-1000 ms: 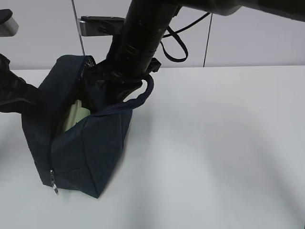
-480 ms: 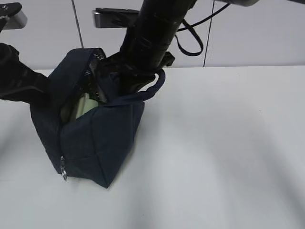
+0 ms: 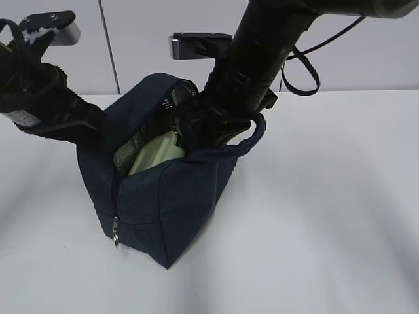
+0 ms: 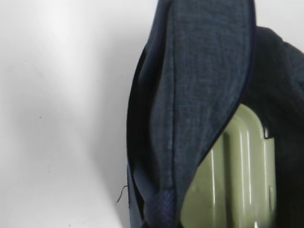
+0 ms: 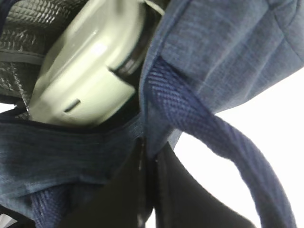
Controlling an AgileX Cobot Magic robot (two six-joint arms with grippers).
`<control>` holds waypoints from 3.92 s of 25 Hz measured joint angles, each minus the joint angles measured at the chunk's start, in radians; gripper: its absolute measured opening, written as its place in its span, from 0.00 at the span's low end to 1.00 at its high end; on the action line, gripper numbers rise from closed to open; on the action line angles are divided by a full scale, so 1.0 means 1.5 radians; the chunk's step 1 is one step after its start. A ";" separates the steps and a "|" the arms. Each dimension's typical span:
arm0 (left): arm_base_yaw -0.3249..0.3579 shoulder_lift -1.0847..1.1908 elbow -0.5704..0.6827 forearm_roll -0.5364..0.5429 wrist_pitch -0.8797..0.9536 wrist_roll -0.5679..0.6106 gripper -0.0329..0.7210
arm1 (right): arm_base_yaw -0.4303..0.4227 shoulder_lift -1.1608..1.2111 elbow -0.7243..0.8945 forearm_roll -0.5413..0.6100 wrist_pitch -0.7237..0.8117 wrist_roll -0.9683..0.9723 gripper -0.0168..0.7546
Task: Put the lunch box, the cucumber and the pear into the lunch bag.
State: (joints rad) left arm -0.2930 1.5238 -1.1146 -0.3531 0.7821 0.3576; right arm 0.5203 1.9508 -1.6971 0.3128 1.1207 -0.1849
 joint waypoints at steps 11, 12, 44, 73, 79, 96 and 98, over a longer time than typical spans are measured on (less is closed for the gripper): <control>0.000 -0.028 0.000 -0.001 0.003 0.002 0.39 | 0.000 -0.026 0.002 0.038 -0.012 -0.048 0.65; 0.000 -0.035 0.000 -0.005 0.003 0.004 0.39 | 0.000 -0.032 0.002 0.039 -0.011 -0.051 0.67; 0.000 -0.328 0.273 -0.060 -0.222 0.087 0.40 | 0.261 -0.325 0.510 0.209 -0.638 -0.264 0.64; 0.000 -0.346 0.279 -0.085 -0.201 0.089 0.36 | 0.346 -0.085 0.597 0.218 -0.917 -0.156 0.64; 0.000 -0.346 0.279 -0.087 -0.201 0.089 0.36 | 0.346 -0.037 0.540 0.185 -0.915 -0.125 0.64; 0.000 -0.346 0.279 -0.092 -0.201 0.089 0.36 | 0.348 -0.008 0.526 0.184 -0.951 -0.120 0.49; 0.000 -0.346 0.279 -0.093 -0.201 0.089 0.36 | 0.348 -0.008 0.526 0.184 -0.953 -0.120 0.49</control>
State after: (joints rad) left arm -0.2934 1.0042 -0.6966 -0.4922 0.4803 0.4910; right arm 1.0423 1.9389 -0.9084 0.5885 -0.3082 -0.3646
